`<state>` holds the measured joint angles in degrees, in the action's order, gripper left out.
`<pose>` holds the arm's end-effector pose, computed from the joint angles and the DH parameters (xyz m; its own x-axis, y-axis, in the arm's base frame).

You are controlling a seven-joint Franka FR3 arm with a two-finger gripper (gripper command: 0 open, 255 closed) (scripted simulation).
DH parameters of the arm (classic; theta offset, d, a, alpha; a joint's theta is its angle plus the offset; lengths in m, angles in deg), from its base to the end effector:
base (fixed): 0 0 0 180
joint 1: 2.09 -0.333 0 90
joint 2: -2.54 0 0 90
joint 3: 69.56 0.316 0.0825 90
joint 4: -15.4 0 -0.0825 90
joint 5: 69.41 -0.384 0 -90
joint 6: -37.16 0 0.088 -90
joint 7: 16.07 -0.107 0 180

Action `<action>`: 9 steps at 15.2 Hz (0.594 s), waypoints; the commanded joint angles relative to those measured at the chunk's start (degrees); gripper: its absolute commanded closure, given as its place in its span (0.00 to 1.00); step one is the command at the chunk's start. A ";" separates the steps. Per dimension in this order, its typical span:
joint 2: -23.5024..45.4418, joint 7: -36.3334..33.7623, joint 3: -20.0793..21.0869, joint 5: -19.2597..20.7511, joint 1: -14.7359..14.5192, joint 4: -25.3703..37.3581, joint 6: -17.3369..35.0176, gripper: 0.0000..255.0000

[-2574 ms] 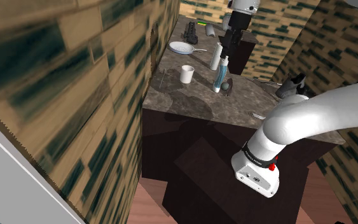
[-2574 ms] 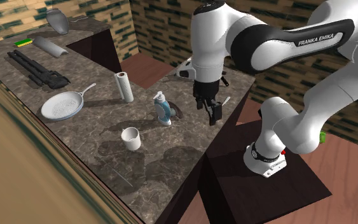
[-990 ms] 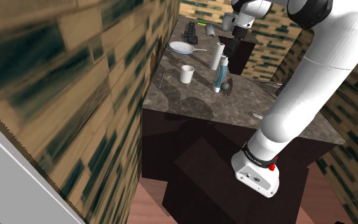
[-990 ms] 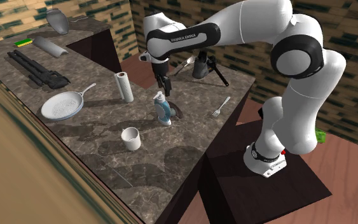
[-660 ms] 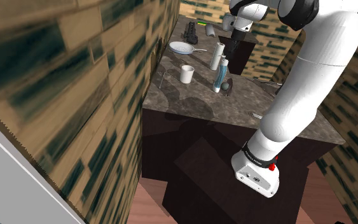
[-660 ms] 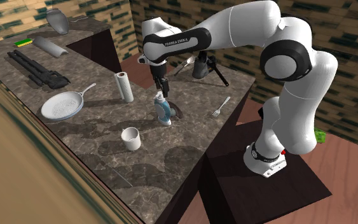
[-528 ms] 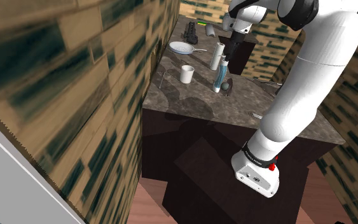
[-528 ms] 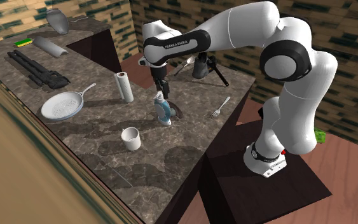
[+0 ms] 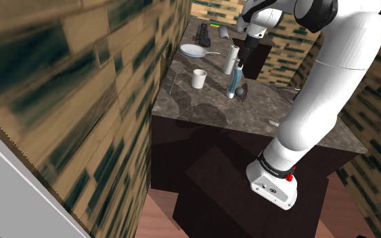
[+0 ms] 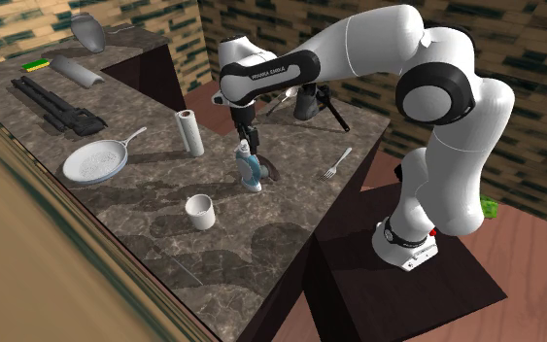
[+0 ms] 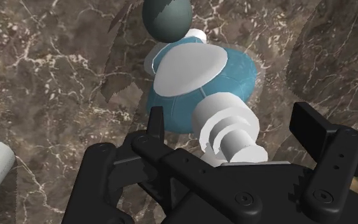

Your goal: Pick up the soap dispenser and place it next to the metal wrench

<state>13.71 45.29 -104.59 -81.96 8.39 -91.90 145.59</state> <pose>0.4318 -0.3959 0.4154 0.9813 0.1922 0.0081 0.1910 -0.9681 -0.1620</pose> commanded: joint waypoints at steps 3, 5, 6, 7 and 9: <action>0.00 0.00 0.00 0.00 0.00 0.00 0.00 1.00; 0.00 0.00 0.00 0.00 0.00 0.00 0.00 1.00; 0.00 0.00 0.00 0.00 0.00 0.00 0.00 1.00; 0.00 0.00 0.00 0.00 0.00 0.00 0.00 1.00; 0.00 0.00 0.00 0.00 0.00 0.00 0.00 1.00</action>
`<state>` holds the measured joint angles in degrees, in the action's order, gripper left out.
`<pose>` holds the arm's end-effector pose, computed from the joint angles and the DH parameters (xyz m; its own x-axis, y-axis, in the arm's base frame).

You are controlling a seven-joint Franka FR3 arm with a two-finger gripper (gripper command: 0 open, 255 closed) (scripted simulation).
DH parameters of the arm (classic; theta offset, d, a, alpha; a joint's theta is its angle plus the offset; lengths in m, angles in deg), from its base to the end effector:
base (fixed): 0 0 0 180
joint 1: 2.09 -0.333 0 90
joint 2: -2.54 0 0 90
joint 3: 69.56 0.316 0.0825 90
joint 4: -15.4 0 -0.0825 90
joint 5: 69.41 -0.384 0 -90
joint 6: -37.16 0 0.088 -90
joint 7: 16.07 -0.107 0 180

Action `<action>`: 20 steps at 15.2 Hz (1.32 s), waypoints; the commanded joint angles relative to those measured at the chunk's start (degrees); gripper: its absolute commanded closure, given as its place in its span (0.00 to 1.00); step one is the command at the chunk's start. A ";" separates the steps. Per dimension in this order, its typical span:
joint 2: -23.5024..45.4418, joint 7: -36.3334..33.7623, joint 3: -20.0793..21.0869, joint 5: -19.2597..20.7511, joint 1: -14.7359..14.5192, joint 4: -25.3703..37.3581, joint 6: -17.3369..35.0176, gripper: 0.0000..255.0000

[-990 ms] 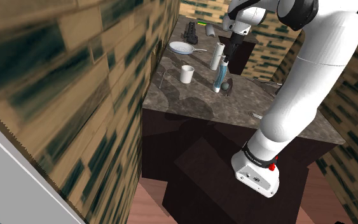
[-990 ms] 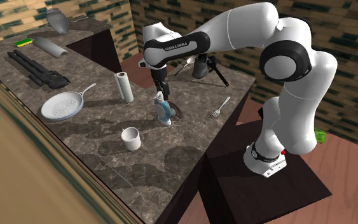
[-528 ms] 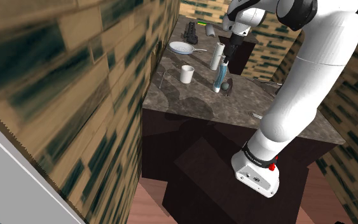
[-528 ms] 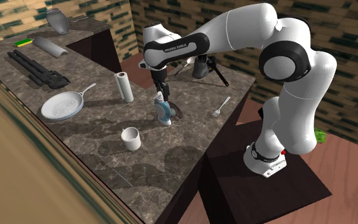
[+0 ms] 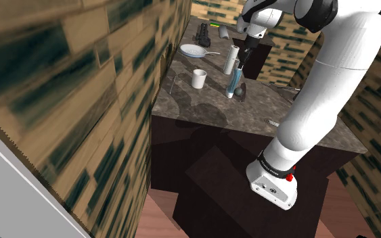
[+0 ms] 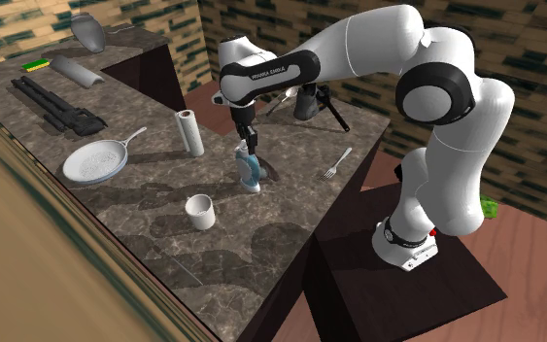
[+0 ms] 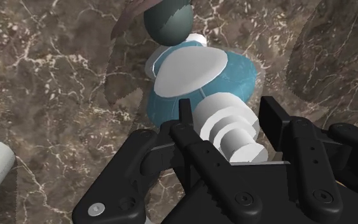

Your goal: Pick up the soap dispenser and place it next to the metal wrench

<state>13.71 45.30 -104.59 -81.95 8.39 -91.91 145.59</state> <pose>0.4318 -0.3959 0.4153 0.9813 0.1925 0.0079 0.1912 -0.9681 -0.1621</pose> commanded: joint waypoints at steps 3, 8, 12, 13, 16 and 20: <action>-0.28 -0.19 -0.05 0.21 -0.04 0.47 -0.67 1.00; -1.45 -1.06 -0.24 1.10 -0.16 3.05 -4.12 1.00; -2.16 -1.64 -0.36 1.64 -0.19 5.36 -6.96 1.00; -2.30 -1.77 -0.39 1.75 -0.19 5.98 -7.68 1.00; -2.64 -2.13 -0.46 2.03 -0.17 7.92 -9.87 1.00; -2.88 -2.52 -0.55 2.25 -0.08 10.73 -12.85 1.00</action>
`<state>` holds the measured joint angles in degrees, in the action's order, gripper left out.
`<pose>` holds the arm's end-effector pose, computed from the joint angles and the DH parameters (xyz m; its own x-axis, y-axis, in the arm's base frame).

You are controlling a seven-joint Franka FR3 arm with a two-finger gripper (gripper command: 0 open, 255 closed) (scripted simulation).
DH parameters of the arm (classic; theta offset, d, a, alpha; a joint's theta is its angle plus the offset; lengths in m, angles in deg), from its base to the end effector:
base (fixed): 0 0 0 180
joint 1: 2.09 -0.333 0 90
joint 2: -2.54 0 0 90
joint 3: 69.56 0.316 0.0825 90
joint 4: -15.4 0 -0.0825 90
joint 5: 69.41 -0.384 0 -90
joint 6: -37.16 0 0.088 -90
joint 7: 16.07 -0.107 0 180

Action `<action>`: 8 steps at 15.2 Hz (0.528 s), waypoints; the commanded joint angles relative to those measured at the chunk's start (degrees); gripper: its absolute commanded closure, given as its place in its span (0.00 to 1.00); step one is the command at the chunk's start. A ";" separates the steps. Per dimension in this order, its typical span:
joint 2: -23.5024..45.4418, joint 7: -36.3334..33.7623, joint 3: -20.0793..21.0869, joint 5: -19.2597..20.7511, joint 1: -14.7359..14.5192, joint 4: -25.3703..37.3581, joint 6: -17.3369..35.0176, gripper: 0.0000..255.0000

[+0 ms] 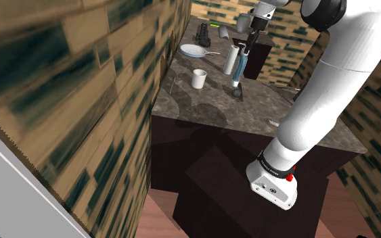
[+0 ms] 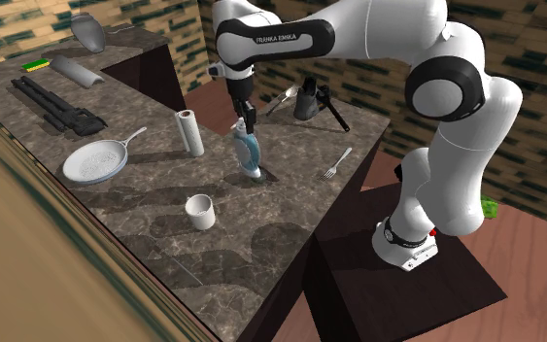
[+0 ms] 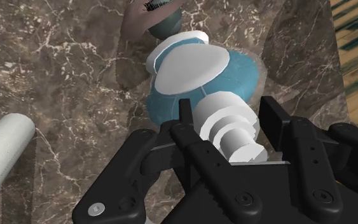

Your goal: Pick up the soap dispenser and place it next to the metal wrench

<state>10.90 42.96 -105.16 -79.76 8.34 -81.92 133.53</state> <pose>0.4312 -0.3967 0.5047 0.9813 0.1921 0.0082 0.1909 -0.9682 -0.1620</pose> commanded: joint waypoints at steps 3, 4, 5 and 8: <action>-0.09 -0.42 -0.06 0.12 0.09 3.03 -3.08 1.00; -0.06 -0.48 -0.08 0.12 0.14 3.83 -3.85 1.00; -0.02 -0.54 -0.11 0.11 0.19 4.65 -4.63 1.00; 0.21 -0.68 -0.19 0.00 0.40 7.21 -7.01 1.00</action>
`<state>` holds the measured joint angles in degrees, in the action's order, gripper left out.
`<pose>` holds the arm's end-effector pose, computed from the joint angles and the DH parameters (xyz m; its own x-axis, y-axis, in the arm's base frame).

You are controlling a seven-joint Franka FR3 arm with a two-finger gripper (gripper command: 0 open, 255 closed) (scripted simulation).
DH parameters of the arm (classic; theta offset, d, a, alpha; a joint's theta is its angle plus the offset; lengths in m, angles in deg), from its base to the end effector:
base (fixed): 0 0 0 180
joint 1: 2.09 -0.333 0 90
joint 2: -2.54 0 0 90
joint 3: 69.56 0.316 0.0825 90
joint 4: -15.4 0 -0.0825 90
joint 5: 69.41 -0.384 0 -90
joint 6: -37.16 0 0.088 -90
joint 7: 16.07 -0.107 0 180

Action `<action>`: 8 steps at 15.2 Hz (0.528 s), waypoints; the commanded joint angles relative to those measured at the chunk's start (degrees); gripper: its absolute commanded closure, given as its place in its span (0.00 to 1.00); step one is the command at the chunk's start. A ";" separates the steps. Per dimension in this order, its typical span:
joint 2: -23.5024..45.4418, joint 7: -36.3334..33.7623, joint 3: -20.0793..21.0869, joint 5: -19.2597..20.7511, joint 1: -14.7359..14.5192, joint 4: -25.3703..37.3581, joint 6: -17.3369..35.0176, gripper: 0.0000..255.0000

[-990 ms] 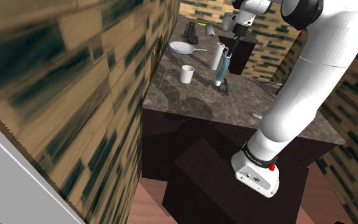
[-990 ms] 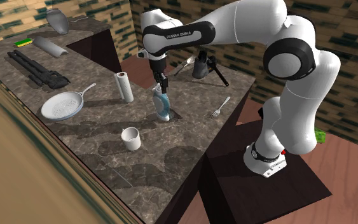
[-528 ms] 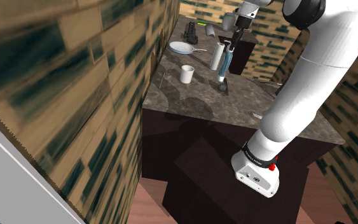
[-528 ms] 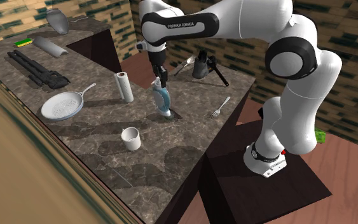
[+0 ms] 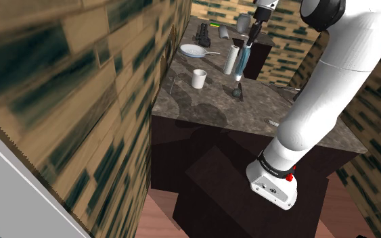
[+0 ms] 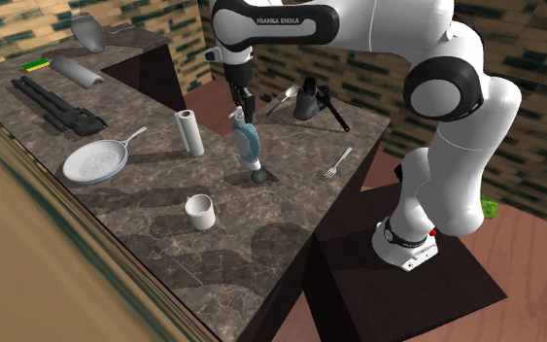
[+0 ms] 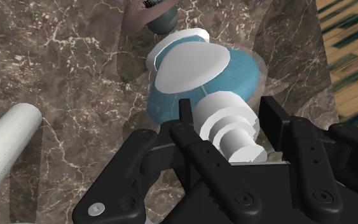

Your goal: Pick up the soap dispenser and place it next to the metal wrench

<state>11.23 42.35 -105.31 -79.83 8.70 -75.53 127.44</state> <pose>0.4327 -0.3964 0.5460 0.9814 0.1919 0.0079 0.1906 -0.9682 -0.1620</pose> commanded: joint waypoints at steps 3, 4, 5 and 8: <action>0.27 -0.16 -0.13 -0.13 0.31 3.58 -3.36 1.00; 0.44 -0.18 -0.17 -0.23 0.42 4.55 -4.19 1.00; 0.63 -0.19 -0.20 -0.33 0.54 5.54 -5.03 1.00; 1.32 -0.19 -0.32 -0.73 0.96 8.66 -7.60 1.00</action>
<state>12.05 42.17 -105.60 -80.28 9.46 -68.30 120.87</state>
